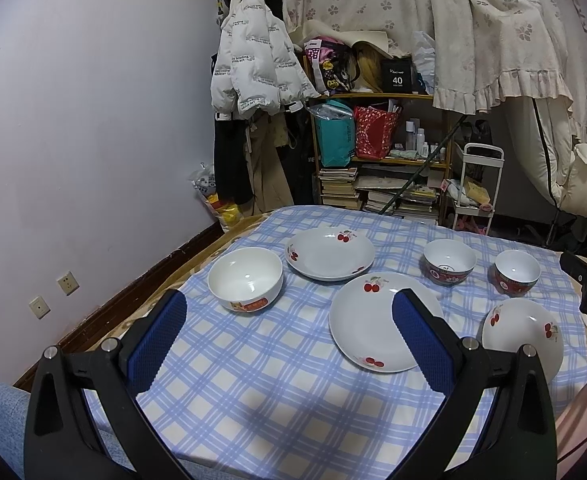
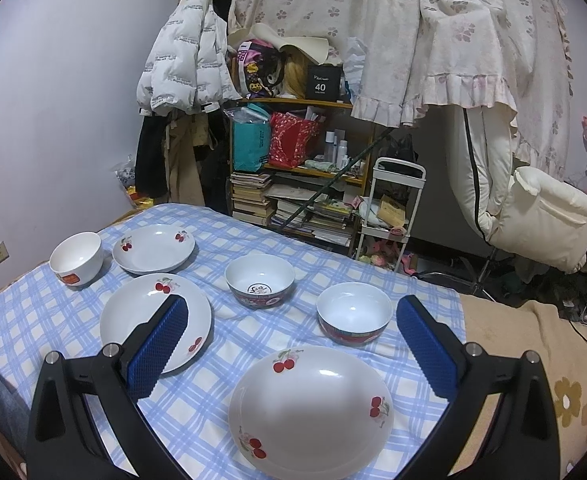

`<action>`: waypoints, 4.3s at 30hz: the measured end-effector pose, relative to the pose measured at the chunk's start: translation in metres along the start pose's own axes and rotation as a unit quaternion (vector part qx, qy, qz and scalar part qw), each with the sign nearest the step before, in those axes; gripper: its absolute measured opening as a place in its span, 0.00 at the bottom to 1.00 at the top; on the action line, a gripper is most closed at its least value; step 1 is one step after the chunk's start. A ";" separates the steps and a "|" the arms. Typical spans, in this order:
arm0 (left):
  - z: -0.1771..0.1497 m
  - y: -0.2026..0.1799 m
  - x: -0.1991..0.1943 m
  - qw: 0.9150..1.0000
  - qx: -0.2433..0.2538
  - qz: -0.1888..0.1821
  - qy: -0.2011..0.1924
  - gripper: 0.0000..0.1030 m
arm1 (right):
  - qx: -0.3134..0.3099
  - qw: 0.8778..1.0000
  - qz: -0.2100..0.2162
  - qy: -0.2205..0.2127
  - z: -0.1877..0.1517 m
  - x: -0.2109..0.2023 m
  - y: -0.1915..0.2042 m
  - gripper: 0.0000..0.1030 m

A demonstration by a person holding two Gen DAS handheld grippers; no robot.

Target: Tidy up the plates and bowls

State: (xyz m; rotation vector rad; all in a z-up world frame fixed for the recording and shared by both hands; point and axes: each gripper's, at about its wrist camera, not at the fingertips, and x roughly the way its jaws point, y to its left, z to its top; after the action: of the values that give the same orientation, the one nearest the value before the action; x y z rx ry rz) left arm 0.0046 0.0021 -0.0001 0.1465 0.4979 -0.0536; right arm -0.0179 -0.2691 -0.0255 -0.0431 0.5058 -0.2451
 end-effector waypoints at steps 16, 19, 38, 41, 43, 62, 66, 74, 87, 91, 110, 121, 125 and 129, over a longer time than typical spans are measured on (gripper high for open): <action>-0.001 0.001 -0.001 1.000 0.000 -0.001 -0.001 0.98 | 0.005 1.000 0.001 0.004 -0.002 0.002 0.000 1.00; -0.001 0.001 -0.001 1.000 0.000 -0.001 -0.001 0.98 | 0.006 1.000 0.001 0.004 -0.002 0.002 0.000 1.00; 0.000 0.005 -0.003 1.000 -0.002 0.002 -0.001 0.98 | 0.007 1.000 0.002 0.006 -0.001 0.002 -0.001 1.00; 0.000 0.004 -0.004 1.000 0.000 0.002 -0.001 0.98 | 0.007 1.000 0.002 0.007 -0.002 0.003 -0.001 1.00; 0.000 0.004 -0.003 1.000 0.000 0.001 -0.001 0.98 | 0.007 1.000 0.002 0.007 -0.001 0.002 -0.001 1.00; -0.007 0.007 -0.002 1.000 0.007 0.001 0.015 0.98 | 0.013 1.000 0.005 0.015 -0.003 0.004 -0.002 1.00; 0.000 0.004 -0.003 1.000 0.017 0.006 0.022 0.98 | 0.007 1.000 0.005 0.014 -0.002 0.001 0.005 1.00; 0.032 -0.002 0.009 0.998 0.038 0.017 0.040 0.98 | -0.027 0.999 0.028 0.025 0.013 0.015 0.032 1.00; 0.059 -0.007 0.082 0.993 0.031 0.011 0.111 0.98 | -0.017 0.996 0.060 0.061 0.031 0.070 0.042 1.00; 0.050 -0.008 0.107 0.990 0.031 0.016 0.137 0.98 | -0.009 0.995 0.070 0.075 0.032 0.089 0.042 1.00; -0.002 -0.006 0.212 0.966 -0.003 0.002 0.257 0.98 | -0.041 0.979 0.079 0.182 0.013 0.187 0.083 0.94; -0.036 -0.017 0.244 0.947 -0.008 -0.022 0.321 0.98 | -0.049 0.967 0.089 0.235 -0.017 0.227 0.094 0.80; -0.044 -0.023 0.250 0.943 0.013 -0.012 0.333 0.92 | -0.052 0.962 0.092 0.253 -0.025 0.235 0.095 0.70; -0.052 -0.027 0.254 0.939 0.020 -0.027 0.343 0.91 | -0.059 0.961 0.100 0.253 -0.030 0.238 0.101 0.70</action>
State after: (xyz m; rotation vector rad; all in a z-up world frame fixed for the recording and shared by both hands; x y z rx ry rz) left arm 0.2008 -0.0209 -0.1703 0.1903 1.2003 -0.0648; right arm 0.1917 -0.2287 -0.1748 -0.0443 1.0281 -0.0225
